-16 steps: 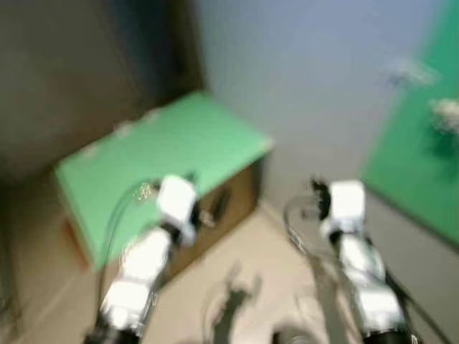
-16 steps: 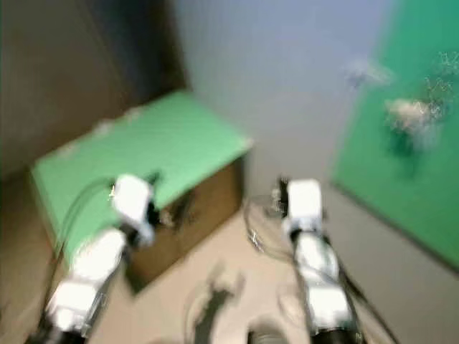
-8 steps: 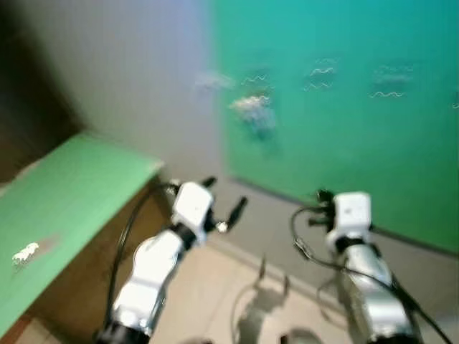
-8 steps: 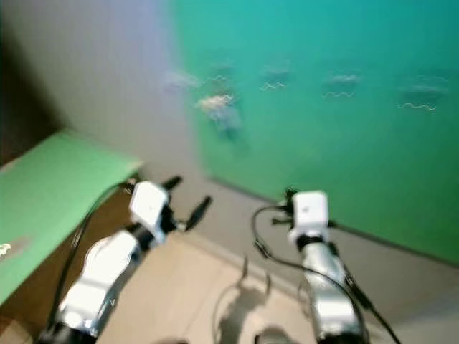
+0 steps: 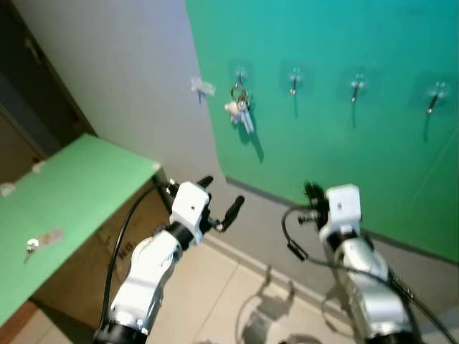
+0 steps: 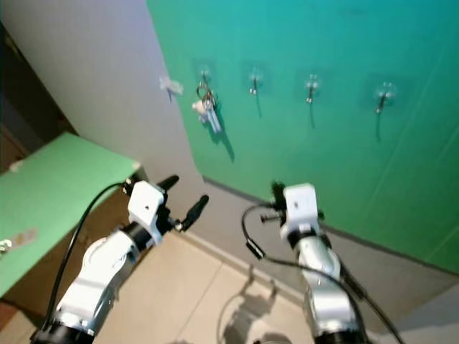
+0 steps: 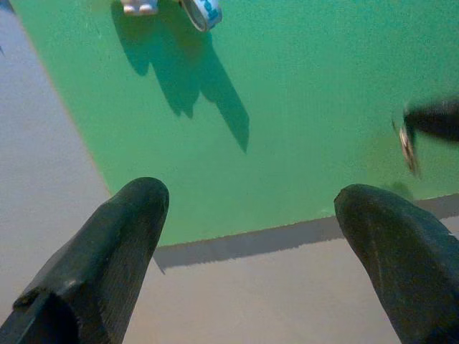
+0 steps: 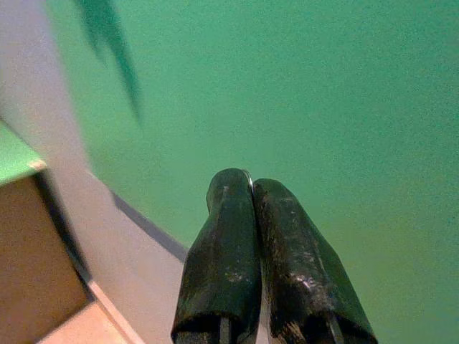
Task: Hang keys on a hook
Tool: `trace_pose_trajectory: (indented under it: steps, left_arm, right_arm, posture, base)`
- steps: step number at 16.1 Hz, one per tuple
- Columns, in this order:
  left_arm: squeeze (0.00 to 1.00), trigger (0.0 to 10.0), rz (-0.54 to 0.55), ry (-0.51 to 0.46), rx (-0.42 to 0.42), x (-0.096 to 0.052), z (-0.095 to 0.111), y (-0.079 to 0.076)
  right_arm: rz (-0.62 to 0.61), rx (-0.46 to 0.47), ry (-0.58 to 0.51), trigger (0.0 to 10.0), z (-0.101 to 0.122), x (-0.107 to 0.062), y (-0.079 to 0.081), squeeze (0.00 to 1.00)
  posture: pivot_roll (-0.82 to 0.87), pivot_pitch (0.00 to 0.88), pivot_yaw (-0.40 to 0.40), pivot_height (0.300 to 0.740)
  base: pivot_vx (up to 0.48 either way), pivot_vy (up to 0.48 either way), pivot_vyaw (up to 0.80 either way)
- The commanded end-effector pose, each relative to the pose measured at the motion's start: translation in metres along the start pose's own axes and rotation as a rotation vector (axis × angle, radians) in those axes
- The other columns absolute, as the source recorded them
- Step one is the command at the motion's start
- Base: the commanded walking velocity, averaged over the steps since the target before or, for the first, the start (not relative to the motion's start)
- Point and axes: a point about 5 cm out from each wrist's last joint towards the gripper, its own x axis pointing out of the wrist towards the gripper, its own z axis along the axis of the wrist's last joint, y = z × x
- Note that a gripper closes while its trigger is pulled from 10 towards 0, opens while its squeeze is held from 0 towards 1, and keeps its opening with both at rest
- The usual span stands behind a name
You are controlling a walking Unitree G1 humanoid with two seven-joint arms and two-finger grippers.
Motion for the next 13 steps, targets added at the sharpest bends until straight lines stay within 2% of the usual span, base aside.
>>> trace_pose_trajectory:
  steps: [1,6,9,11,13]
  left_arm:
    - [0.0,10.0,0.006,0.009,0.007,-0.002,-0.001,0.004]
    - [0.0,10.0,-0.002,0.001,0.006,0.0,0.0,0.001]
    - [0.0,10.0,-0.006,0.001,0.004,-0.001,0.0,0.0]
    - [0.0,10.0,-0.007,0.001,0.005,-0.001,0.0,0.001]
    - [0.0,10.0,-0.008,0.002,0.009,0.0,0.0,0.001]
  right_arm:
    - [0.105,0.012,-0.063,0.0,0.026,0.007,0.008,0.0]
    - [0.308,0.022,-0.212,0.0,0.093,0.018,0.012,0.0]
    - [0.464,0.008,-0.235,0.0,0.111,0.009,0.019,0.0]
    - [0.471,-0.009,-0.235,0.0,0.115,0.011,0.017,0.0]
    - [0.445,-0.009,-0.271,0.0,0.133,0.016,0.012,0.0]
  posture:
    - [-0.25,0.007,0.146,0.72]
    - [-0.25,0.008,0.145,0.72]
    - [-0.25,0.01,0.146,0.72]
    - [-0.25,0.01,0.148,0.72]
    - [-0.25,0.008,0.153,0.72]
  base:
    - [0.0,0.0,0.0]
    - [0.0,0.0,0.0]
    - [0.0,0.0,0.0]
    - [0.0,0.0,0.0]
    - [0.0,0.0,0.0]
